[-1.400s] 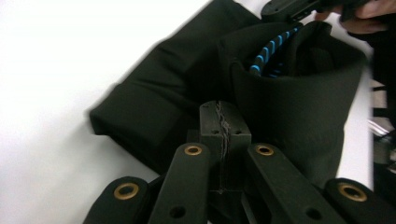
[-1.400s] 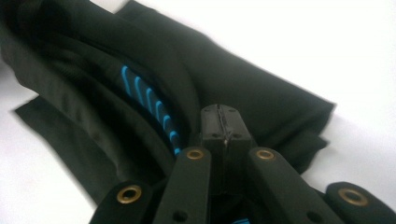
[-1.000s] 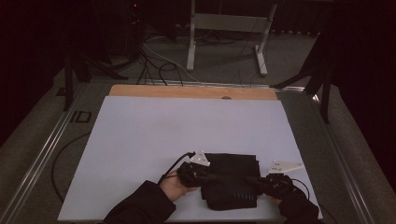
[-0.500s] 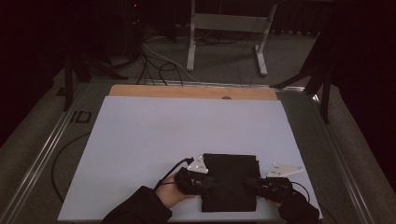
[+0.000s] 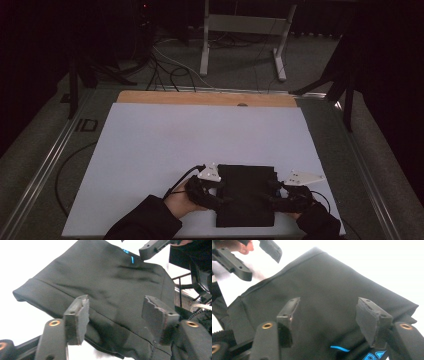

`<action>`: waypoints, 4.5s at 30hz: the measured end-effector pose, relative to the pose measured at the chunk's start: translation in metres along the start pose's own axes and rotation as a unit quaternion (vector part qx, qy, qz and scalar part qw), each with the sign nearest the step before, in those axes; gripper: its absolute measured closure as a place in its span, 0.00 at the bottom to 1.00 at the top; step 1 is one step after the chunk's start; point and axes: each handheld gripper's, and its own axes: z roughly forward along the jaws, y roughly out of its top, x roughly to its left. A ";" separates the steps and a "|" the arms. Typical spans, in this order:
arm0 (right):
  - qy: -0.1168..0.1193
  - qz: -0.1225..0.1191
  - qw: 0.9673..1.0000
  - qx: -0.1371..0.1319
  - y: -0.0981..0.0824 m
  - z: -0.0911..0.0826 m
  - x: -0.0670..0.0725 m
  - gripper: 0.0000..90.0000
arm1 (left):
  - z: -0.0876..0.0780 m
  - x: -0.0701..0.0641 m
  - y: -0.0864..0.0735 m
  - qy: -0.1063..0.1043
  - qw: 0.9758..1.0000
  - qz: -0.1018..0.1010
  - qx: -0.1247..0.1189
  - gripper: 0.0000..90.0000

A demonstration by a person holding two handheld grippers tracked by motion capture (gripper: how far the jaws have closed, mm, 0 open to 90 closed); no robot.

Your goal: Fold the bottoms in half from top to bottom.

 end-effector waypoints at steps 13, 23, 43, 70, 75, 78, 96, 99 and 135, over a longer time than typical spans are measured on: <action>-0.003 0.001 1.000 -0.026 0.013 -0.008 0.004 0.12 | -0.014 0.004 0.003 0.011 1.000 -0.003 -0.013 0.01; -0.007 -0.013 0.999 -0.036 0.019 -0.014 0.006 0.11 | -0.023 0.002 0.006 0.019 1.000 0.011 -0.016 0.01; -0.092 -0.032 0.995 -0.031 0.024 -0.018 0.003 0.12 | -0.019 0.007 0.012 0.078 0.997 0.007 -0.014 0.01; -0.130 0.091 0.987 0.036 -0.005 0.013 -0.020 0.10 | 0.022 0.026 -0.006 0.089 0.992 -0.085 -0.005 0.01; -0.135 0.106 0.984 0.036 -0.007 0.018 -0.020 0.10 | 0.031 0.028 -0.008 0.082 0.991 -0.106 0.015 0.01; -0.143 0.102 0.984 0.037 -0.008 0.020 -0.019 0.10 | 0.034 0.030 -0.008 0.081 0.989 -0.118 0.025 0.01; -0.159 0.104 0.979 0.080 -0.019 0.035 -0.022 0.11 | 0.037 0.036 -0.015 0.070 0.986 -0.154 0.014 0.19; -0.158 0.100 0.979 0.080 -0.018 0.036 -0.021 0.15 | 0.038 0.035 -0.016 0.076 0.984 -0.158 0.009 0.23; -0.100 0.077 0.989 0.074 -0.013 0.032 -0.007 0.88 | 0.052 0.030 -0.009 0.033 0.984 -0.173 -0.003 0.83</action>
